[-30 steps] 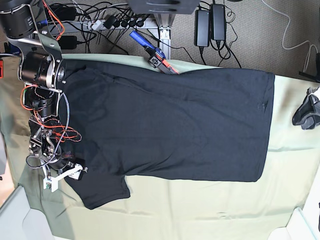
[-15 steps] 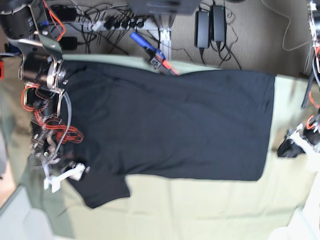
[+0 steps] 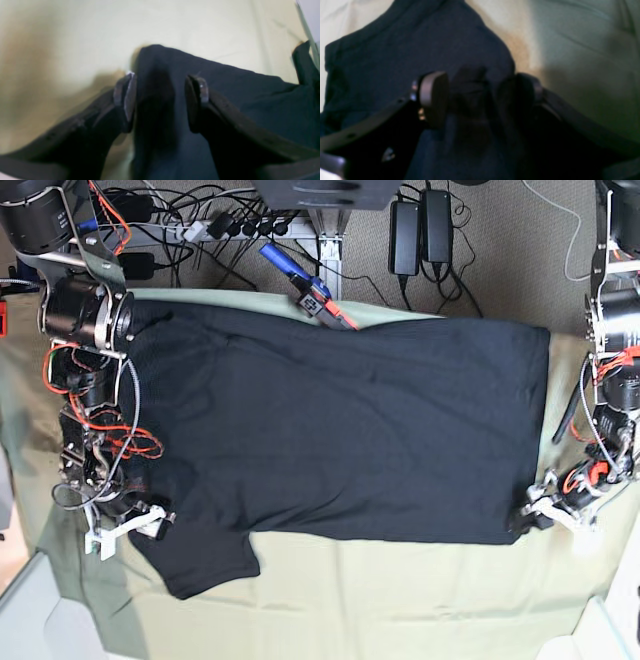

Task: Fold the T-shirt properly
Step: 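Fold the grasped edge over toward the first folded edge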

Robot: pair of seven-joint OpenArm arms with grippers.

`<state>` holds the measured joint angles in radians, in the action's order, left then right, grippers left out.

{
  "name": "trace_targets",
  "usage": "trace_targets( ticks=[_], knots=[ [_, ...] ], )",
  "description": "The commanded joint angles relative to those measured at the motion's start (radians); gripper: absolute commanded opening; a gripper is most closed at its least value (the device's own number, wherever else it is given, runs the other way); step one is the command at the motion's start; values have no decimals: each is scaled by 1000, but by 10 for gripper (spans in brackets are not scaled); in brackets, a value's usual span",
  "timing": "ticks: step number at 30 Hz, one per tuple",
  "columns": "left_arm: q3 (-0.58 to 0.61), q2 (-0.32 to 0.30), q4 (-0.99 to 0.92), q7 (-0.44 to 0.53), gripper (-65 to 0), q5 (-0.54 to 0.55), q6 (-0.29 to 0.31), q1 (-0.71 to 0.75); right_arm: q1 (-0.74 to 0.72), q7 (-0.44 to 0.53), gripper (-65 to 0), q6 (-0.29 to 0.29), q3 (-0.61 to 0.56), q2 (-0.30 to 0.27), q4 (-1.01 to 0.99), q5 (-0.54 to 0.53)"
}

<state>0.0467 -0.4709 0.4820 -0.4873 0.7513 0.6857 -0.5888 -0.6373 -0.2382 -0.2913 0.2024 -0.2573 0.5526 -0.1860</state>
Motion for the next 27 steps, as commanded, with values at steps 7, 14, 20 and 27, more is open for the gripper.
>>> trace_targets(
  ticks=[7, 14, 20, 27],
  knots=[
    [-4, 32, 10, 65, -328, -38, -3, -29, -16, -22, -239, -57, 0, -9, 7, -35],
    [-4, 41, 10, 78, -492, -37, -3, -30, -19, -19, -239, -57, 0, -8, 7, -42],
    [-4, 40, 10, 80, -645, -38, -1, -37, -19, -8, -239, -57, 0, -9, 56, -42],
    [-4, 41, 10, 77, -650, -38, 1, -42, -22, -8, -239, -57, 0, -8, 106, -42]
  ],
)
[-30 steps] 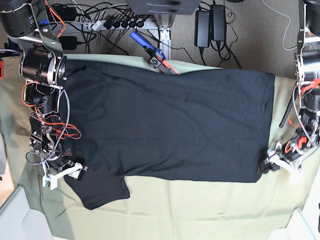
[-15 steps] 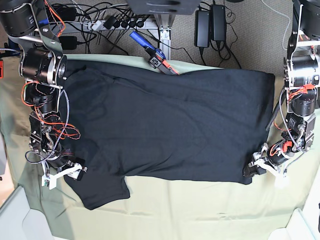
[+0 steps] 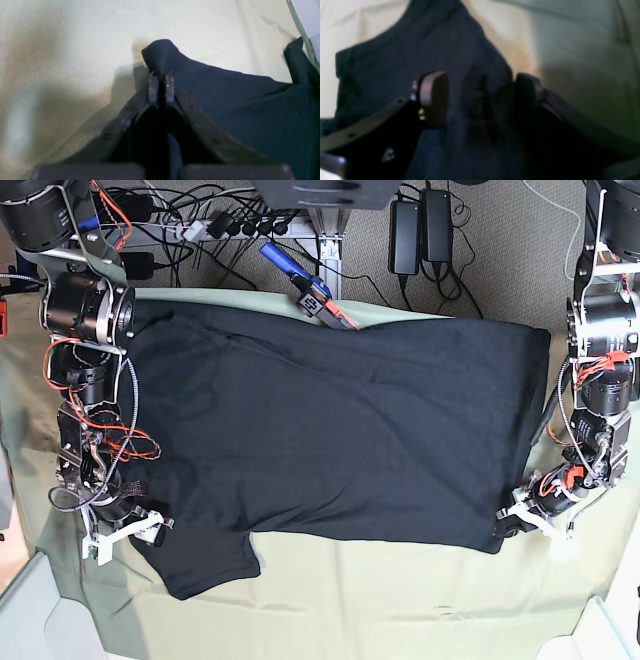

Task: Fold the T-shirt properly
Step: 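Fold the grasped edge over toward the first folded edge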

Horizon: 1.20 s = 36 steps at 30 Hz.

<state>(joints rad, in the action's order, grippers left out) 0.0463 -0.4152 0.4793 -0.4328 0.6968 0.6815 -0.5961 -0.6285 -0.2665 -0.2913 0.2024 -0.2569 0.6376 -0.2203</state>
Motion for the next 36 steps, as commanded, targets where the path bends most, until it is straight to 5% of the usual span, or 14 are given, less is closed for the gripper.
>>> trace_targets(
  ticks=[1, 5, 9, 12, 25, 36],
  knots=[
    [-3, -15, 13, 21, -650, 16, 11, -35, -30, 21, -239, -57, 0, -9, 21, -8],
    [-3, -14, 13, 21, -650, 16, 11, -35, -30, 22, -274, -57, 0, -10, 21, -7],
    [-3, -14, 13, 2, -650, 16, 12, -35, -29, 24, -546, -57, 0, -10, 21, -3],
    [-3, -16, 13, -2, -650, 16, 12, -35, -30, 24, -650, -57, 0, -12, 21, -3],
    [-4, -46, 48, -63, -650, 35, 17, -35, -24, -3, -650, -59, 0, -18, 42, -4],
    [-3, -114, 152, -518, -650, 438, 17, -14, 143, -137, -650, -77, 0, -82, 335, -135]
  ],
)
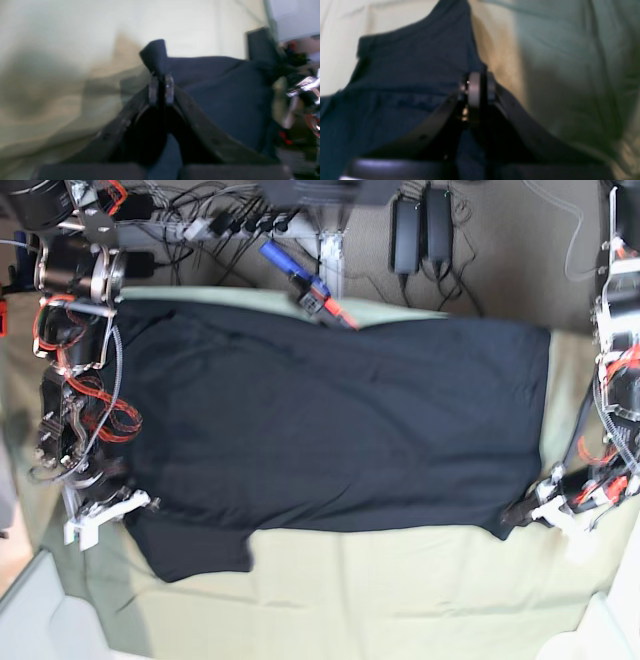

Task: Fold the T-shirt properly
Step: 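Fold the grasped edge over toward the first folded edge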

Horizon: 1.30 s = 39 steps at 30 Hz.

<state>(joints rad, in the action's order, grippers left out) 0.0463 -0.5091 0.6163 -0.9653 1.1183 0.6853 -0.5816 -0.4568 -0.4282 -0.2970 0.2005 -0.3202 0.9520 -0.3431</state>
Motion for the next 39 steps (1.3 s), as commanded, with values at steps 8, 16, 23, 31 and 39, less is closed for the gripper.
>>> trace_targets(
  ticks=[8, 16, 23, 31, 39],
  knots=[
    [-3, -73, 174, -90, -650, 105, 13, 93, 90, 7, -650, -74, 2, -86, 139, -47],
    [-3, -86, 263, -77, -650, 105, 13, 166, 145, 9, -650, -74, 2, -112, 146, -68],
    [-3, -86, 263, -75, -650, 105, 13, 166, 147, 54, -206, -74, 8, -111, 148, -68],
    [-3, -86, 263, -76, -650, 104, 13, 167, 93, 79, -206, -74, 80, -107, 156, -63],
    [-3, -87, 263, -80, -650, 104, 13, 169, -114, 77, -205, -73, 79, -3, -21, 45]
  ],
)
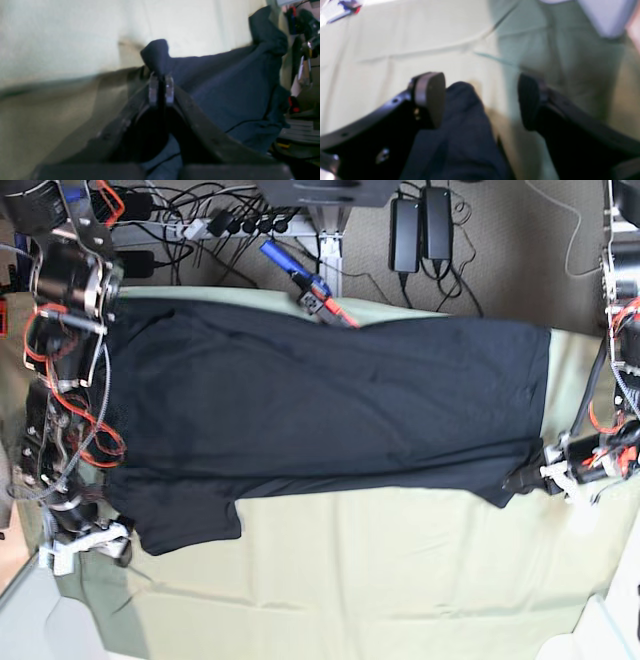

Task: Fold the T-shirt properly
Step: 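Fold the grasped edge over toward the first folded edge, then lay the folded edge down and open both grippers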

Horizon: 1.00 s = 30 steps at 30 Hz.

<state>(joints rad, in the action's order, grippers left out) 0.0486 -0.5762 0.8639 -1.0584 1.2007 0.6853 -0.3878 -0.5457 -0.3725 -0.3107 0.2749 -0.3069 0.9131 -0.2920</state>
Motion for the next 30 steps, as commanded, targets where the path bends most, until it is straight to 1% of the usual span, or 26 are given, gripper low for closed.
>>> trace_targets(
  ticks=[1, 4, 7, 13, 17, 20, 24, 25, 26, 28, 29, 30],
  knots=[
    [-6, -19, 15, 13, -650, 22, 13, -24, -50, 37, -205, -59, 5, -5, -30, 18],
    [-6, -19, 15, 7, -650, 23, 13, -24, -99, 78, -205, -58, 4, 6, -169, 69],
    [-6, -19, 15, 7, -650, 24, 13, -24, -110, 96, -206, -59, 4, 5, -248, 79],
    [-6, -19, 15, 7, -650, 48, 13, -24, -110, 92, -206, -89, -16, 25, -261, 79],
    [-6, -19, 15, 7, -650, 48, 13, -24, -110, 92, -206, -88, -92, 42, -261, 79],
    [-6, -19, 15, 7, -650, 48, 13, -24, -110, 92, -206, -88, -158, 44, -261, 79],
    [-6, -19, 15, 7, -650, 48, 13, -24, -110, 92, -211, -87, -192, 44, -261, 79],
    [-6, -19, 15, 7, -650, 48, 13, -24, -110, 92, -249, -87, -192, 44, -261, 79],
    [-6, -19, 15, 7, -650, 48, 13, -24, -110, 92, -312, -87, -192, 43, -261, 79],
    [-6, -19, 15, 7, -650, 48, 13, -24, -110, 92, -484, -87, -192, 43, -261, 80],
    [-6, -19, 15, 7, -650, 48, 13, -24, -110, 92, -562, -87, -192, 43, -261, 79],
    [-6, -19, 15, 7, -650, 48, 13, -24, -110, 97, -627, -86, -192, 43, -261, 79]
  ],
)
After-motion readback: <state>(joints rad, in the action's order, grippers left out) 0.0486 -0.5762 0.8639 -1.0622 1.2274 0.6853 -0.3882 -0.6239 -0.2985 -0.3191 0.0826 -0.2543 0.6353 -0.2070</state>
